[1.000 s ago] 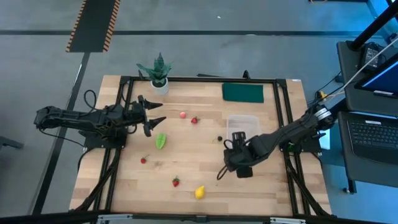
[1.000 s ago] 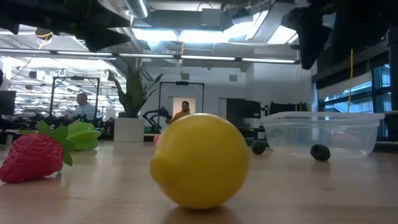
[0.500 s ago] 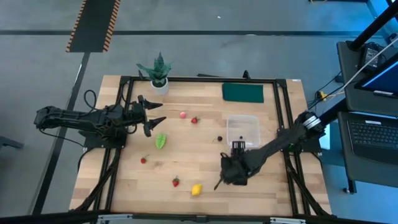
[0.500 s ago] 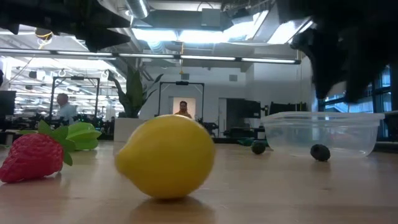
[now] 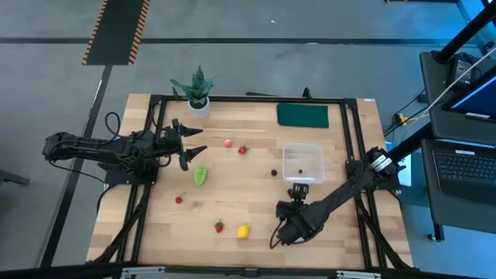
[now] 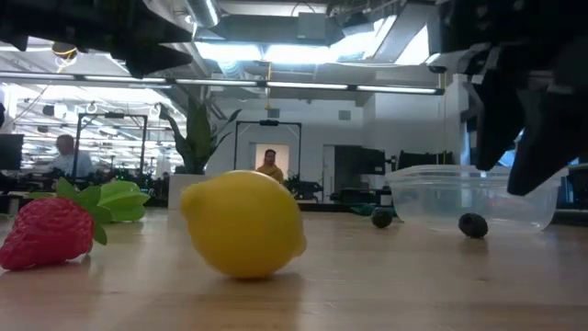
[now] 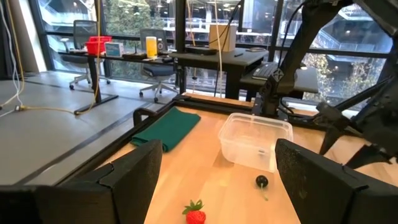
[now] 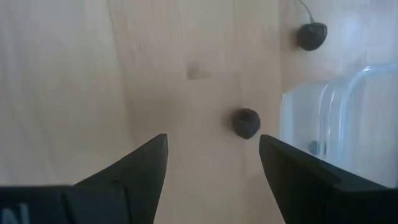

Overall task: Pick and placing Produce into tupperware
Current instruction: Put the blackberry into the transparent container

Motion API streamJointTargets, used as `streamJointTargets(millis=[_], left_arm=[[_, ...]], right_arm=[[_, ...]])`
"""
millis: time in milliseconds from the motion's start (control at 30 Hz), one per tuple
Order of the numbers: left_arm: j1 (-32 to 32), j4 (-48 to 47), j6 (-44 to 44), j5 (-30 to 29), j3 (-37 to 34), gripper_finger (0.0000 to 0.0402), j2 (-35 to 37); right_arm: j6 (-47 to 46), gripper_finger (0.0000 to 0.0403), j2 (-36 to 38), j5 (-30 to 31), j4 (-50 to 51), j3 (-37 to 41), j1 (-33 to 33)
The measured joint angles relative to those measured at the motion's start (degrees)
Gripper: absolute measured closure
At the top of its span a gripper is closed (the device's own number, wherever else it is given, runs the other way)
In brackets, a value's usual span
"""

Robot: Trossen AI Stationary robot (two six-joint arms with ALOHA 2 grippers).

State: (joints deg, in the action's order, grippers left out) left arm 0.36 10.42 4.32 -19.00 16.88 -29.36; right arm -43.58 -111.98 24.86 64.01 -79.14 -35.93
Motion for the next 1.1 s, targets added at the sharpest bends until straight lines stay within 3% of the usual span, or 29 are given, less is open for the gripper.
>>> streamJointTargets(millis=[433,1100], left_arm=[[0.0,-3.8,0.0,0.0,0.0,0.0097,0.0],[0.0,-4.0,0.0,0.0,0.0,0.0097,0.0]], right_arm=[[-8.7,0.0148,-0.1,1.7,-5.9,9.8,0.2],[-3.9,0.0148,0.1,4.1,-10.2,11.8,4.3]])
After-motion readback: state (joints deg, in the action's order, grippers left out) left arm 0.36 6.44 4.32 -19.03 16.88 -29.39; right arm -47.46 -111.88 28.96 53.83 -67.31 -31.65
